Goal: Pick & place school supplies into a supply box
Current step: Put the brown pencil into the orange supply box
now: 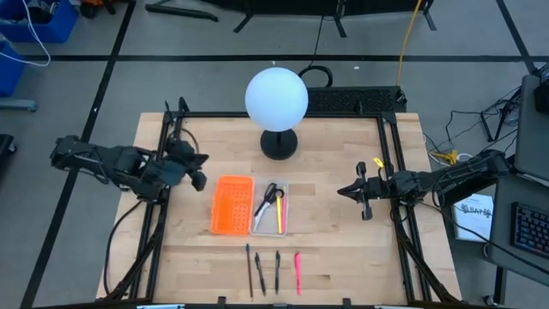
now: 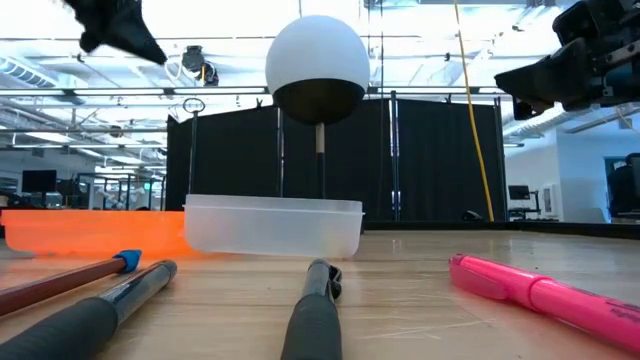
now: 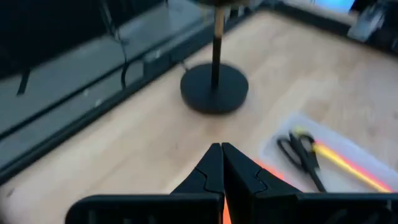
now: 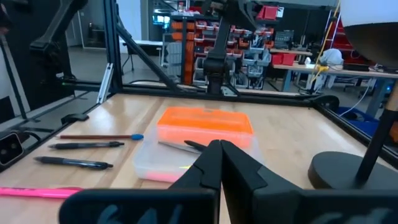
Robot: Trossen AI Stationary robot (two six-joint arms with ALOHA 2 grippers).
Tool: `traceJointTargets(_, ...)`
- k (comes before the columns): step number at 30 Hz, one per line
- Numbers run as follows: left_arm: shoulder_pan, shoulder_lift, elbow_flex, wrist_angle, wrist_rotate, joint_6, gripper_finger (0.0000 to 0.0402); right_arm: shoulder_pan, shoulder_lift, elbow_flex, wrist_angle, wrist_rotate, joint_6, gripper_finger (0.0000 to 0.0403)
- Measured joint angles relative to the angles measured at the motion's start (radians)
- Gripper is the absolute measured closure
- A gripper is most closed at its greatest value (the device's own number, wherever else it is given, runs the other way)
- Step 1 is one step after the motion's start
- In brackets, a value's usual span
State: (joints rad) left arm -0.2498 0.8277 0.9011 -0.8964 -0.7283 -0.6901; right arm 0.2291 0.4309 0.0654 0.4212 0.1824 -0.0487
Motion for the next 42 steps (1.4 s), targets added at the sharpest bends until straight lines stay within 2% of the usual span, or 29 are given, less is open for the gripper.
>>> traceJointTargets(8, -0.192, 0.393, 0.404, -0.56, 0.022, -0.56, 0.04, 0.0, -0.001, -0.001, 0.017, -0.003, -0.016, 0.0403)
traceJointTargets(11, -0.257, 0.509, 0.468, -0.633, 0.075, -0.718, 0.04, 0.0, -0.014, -0.002, 0.024, -0.004, -0.022, 0.0403)
traceJointTargets(14, -0.331, 0.567, 0.49, -0.59, 0.075, -0.795, 0.04, 0.0, -0.037, -0.002, 0.024, -0.021, -0.019, 0.0403)
traceJointTargets(18, -0.434, 0.601, 0.478, -0.492, 0.004, -0.874, 0.04, 0.0, -0.066, -0.002, 0.023, -0.13, -0.02, 0.0403)
traceJointTargets(21, -0.499, 0.625, 0.447, -0.385, -0.055, -0.914, 0.0396, 0.001, -0.09, -0.003, -0.006, -0.135, -0.022, 0.0403)
traceJointTargets(26, -0.537, 0.675, 0.372, -0.187, -0.042, -0.964, 0.0392, 0.001, -0.113, -0.003, -0.052, -0.134, -0.028, 0.0403)
traceJointTargets(32, -0.508, 0.773, 0.338, -0.05, 0.086, -1.05, 0.0393, 0.001, -0.118, -0.004, -0.06, -0.135, -0.05, 0.0403)
traceJointTargets(39, -0.437, 0.909, 0.34, 0.218, 0.363, -1.05, 0.0396, 0.001, -0.118, -0.004, -0.045, -0.135, -0.087, 0.0403)
traceJointTargets(42, -0.409, 0.954, 0.362, 0.22, 0.43, -1.096, 0.0395, 0.001, -0.117, -0.004, -0.053, -0.135, -0.092, 0.0403)
